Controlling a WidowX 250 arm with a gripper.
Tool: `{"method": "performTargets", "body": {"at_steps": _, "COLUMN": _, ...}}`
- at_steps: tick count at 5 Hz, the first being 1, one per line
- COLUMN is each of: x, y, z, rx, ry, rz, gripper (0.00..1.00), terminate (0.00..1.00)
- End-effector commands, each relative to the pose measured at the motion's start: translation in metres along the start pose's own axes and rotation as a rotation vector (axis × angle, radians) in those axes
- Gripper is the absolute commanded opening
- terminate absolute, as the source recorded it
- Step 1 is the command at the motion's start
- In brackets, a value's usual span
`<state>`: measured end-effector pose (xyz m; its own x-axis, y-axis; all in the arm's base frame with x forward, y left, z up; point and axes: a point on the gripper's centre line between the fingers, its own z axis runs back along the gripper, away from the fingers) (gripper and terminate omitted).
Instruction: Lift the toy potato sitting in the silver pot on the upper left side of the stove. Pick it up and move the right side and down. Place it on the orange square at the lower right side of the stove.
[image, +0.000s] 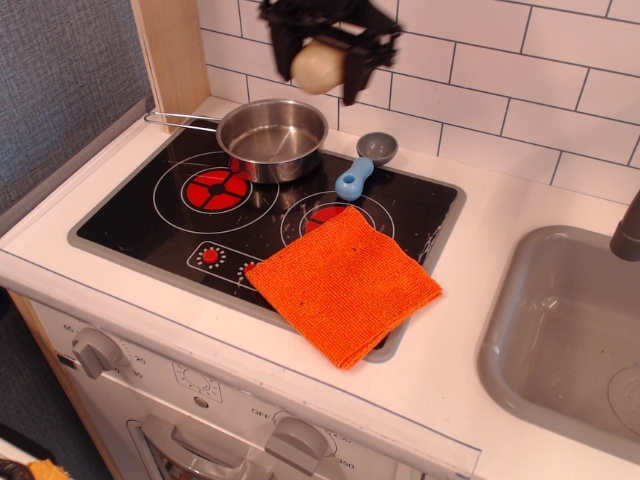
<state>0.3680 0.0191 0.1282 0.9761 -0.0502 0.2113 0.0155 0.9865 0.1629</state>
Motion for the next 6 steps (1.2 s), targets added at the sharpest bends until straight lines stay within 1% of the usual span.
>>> {"method": "performTargets", "body": {"at_steps": 1, "x": -0.062, "y": -0.045, "z": -0.015, "rx": -0.096, "ry": 0.057, "rz": -0.098, "gripper": 0.00, "terminate": 0.00}}
{"method": "performTargets", "body": {"at_steps": 2, "x": -0.076, "y": -0.049, "z": -0.026, "rx": -0.114, "ry": 0.074, "rz": -0.104, "gripper": 0.00, "terminate": 0.00}}
{"method": "performTargets", "body": {"at_steps": 3, "x": -0.079, "y": -0.044, "z": -0.036, "rx": -0.112, "ry": 0.085, "rz": -0.096, "gripper": 1.00, "terminate": 0.00}}
{"method": "performTargets", "body": {"at_steps": 4, "x": -0.076, "y": -0.039, "z": -0.033, "rx": -0.111, "ry": 0.071, "rz": -0.082, "gripper": 1.00, "terminate": 0.00}}
{"method": "performTargets", "body": {"at_steps": 5, "x": -0.073, "y": -0.031, "z": -0.020, "rx": -0.115, "ry": 0.042, "rz": -0.051, "gripper": 1.00, "terminate": 0.00}}
{"method": "performTargets", "body": {"at_steps": 6, "x": -0.072, "y": -0.025, "z": -0.016, "rx": -0.145, "ry": 0.032, "rz": -0.015, "gripper": 1.00, "terminate": 0.00}}
